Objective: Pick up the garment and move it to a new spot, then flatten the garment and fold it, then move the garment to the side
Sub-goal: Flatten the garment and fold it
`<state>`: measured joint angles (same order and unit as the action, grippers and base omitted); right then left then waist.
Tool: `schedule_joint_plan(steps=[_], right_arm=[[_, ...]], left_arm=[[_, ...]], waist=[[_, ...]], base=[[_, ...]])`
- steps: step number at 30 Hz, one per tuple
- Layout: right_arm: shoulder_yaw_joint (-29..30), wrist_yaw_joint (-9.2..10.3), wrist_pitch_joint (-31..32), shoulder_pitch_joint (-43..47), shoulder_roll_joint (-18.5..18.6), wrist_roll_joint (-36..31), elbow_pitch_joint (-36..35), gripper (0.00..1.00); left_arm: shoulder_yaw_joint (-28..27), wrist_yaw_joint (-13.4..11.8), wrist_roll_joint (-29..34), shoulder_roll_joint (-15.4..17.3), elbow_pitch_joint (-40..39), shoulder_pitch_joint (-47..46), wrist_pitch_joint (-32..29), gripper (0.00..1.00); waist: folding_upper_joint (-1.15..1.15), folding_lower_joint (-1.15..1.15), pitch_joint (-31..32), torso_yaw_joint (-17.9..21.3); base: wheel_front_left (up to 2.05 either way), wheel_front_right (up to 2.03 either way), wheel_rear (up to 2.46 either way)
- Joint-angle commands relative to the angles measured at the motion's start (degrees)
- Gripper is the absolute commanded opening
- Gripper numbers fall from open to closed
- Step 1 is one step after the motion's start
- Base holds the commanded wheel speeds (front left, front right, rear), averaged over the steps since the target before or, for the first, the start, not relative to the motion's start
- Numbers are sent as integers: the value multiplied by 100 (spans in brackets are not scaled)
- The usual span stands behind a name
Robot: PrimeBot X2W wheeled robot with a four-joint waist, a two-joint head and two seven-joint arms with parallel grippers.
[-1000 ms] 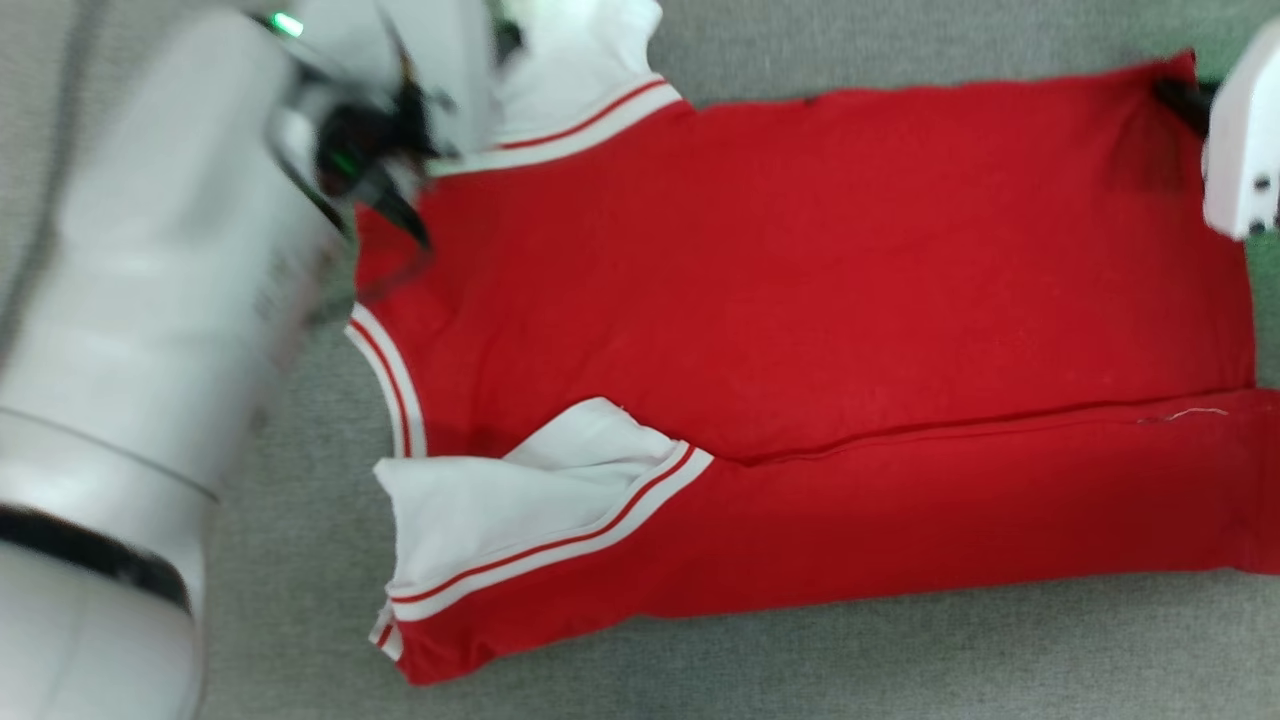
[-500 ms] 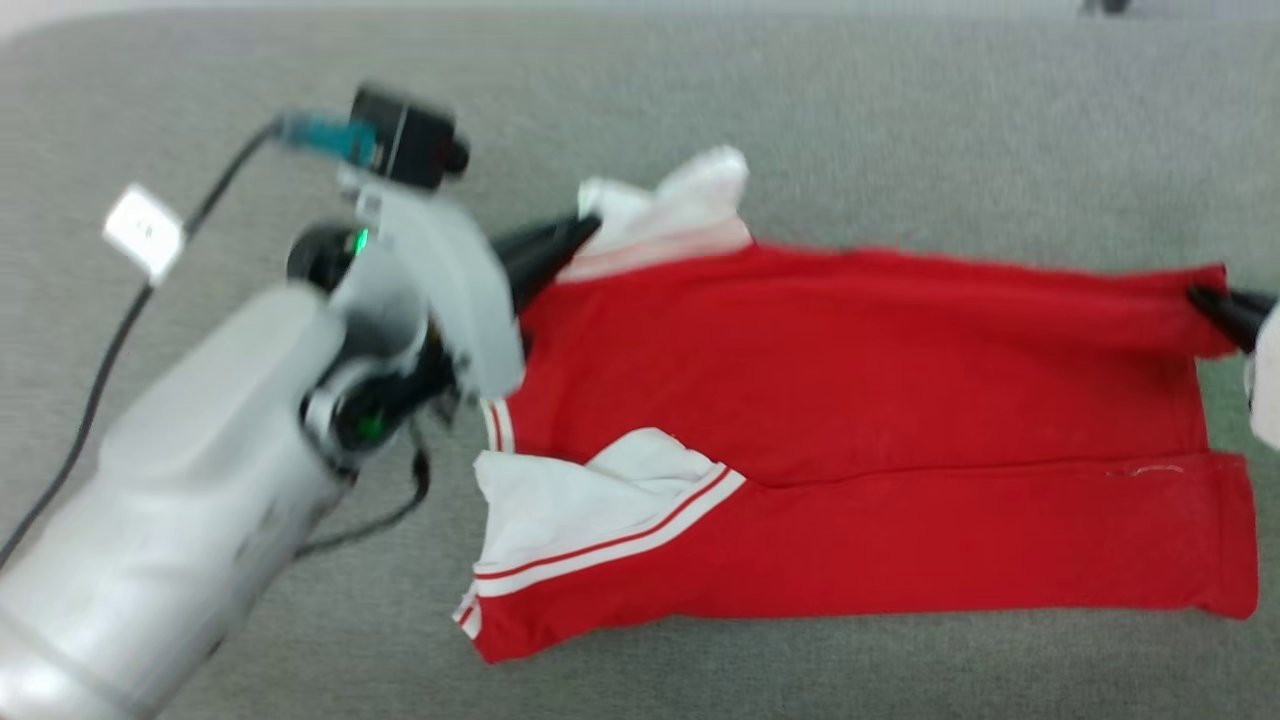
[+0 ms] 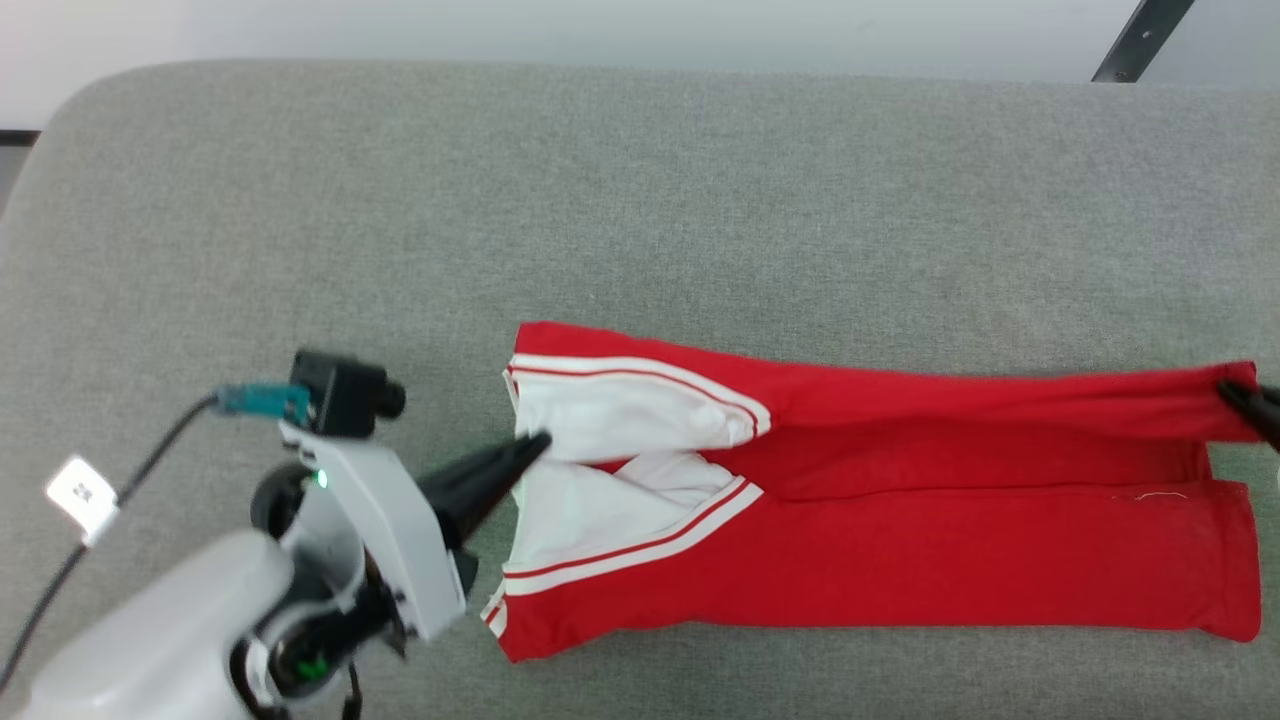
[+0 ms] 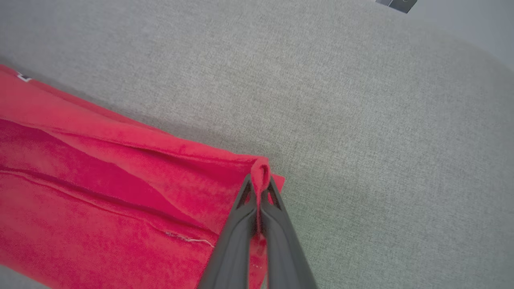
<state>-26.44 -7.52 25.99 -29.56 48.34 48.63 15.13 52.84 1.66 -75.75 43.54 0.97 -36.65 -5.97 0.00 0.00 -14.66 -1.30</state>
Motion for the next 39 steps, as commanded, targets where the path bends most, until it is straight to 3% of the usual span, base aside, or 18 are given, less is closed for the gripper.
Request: schedule_joint_plan(steps=[1, 10, 17, 18, 19, 20, 21, 25, 33, 39], right_arm=[[50, 6, 55, 144, -27, -98, -39, 0], [266, 6, 233, 502, -171, -476, -171, 0], [366, 6, 263, 592, -441, -613, -83, 0], [385, 6, 230, 581, -479, -633, -59, 10], [411, 6, 198, 572, -515, -664, -31, 55], [442, 6, 158, 565, -562, -677, 0, 100], [509, 6, 123, 558, -624, -646, 46, 100], [725, 6, 165, 652, -744, -540, 159, 100], [1080, 6, 939, 1101, -615, -138, 167, 100], [1438, 6, 1593, 1436, -558, 55, 216, 100]], left_arm=[[53, -38, -40, 30, -60, 177, -4, 0], [251, -321, 149, 99, 97, 497, 42, 0], [461, -419, 468, -191, 479, 368, 59, 0], [479, -422, 521, -256, 547, 343, 108, 0], [470, -428, 547, -323, 622, 326, 167, 14], [466, -420, 582, -367, 687, 316, 218, 49], [470, -390, 613, -398, 729, 311, 267, 100], [364, -440, 702, -447, 759, 431, 664, 100], [31, -1295, 1046, -599, 479, 1021, 1859, 100], [-434, -1717, 1185, -1089, 143, 1778, 2107, 100]], waist=[[0, 0, -19, -8], [0, 0, -143, -9], [0, 0, -180, -26], [0, 0, -172, -29], [0, 0, -156, -32], [0, 0, -134, -30], [0, 0, -100, -27], [0, 0, 86, -26], [0, 0, 474, -155], [0, 0, 523, -416]], base=[[0, 0, 0], [0, 0, 0], [0, 0, 0], [0, 0, 0], [0, 0, 0], [0, 0, 0], [0, 0, 0], [0, 0, 0], [0, 0, 0], [0, 0, 0]])
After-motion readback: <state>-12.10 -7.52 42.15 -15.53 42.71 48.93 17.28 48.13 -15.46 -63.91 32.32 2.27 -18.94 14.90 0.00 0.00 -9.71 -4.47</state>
